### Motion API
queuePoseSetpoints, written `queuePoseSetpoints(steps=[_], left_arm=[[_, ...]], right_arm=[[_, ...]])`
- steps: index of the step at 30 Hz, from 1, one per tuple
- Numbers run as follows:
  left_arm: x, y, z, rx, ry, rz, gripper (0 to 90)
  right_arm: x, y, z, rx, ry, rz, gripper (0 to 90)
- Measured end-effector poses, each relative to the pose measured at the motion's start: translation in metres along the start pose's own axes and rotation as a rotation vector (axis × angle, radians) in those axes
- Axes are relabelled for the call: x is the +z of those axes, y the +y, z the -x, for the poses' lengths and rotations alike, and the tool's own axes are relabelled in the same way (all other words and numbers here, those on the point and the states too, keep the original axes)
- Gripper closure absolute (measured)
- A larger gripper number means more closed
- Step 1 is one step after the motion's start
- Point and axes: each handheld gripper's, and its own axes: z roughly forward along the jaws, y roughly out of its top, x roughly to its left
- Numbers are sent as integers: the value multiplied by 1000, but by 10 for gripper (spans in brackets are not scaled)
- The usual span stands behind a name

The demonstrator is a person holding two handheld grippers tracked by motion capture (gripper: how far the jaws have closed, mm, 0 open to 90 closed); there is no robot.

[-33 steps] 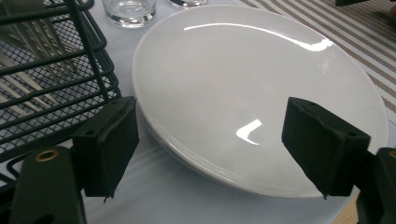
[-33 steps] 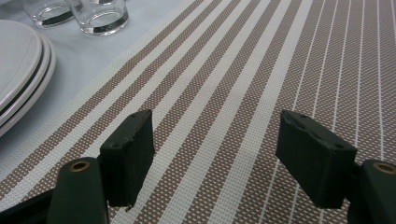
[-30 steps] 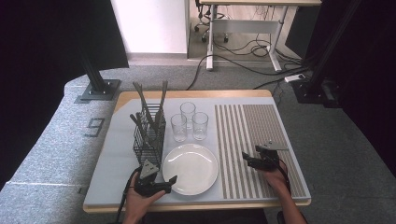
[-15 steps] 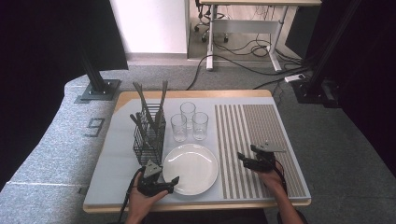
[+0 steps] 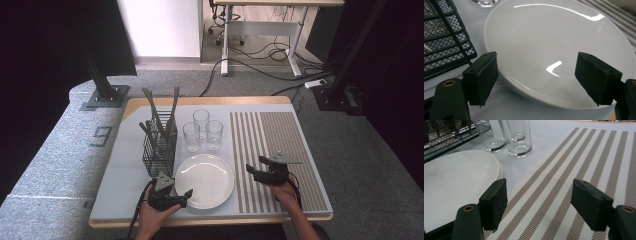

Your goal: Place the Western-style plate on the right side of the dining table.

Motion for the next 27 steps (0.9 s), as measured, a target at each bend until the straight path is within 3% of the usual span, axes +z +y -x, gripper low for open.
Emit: queuePoseSetpoints(steps=[14,27], left_arm=[[1,0,1,-11,-2,4,196],[2,1,2,-19,-24,10,197]], right_arm=[[10,-2,-25,-31,79,-27,299],[15,-4,-31,-43,104,-41,315]])
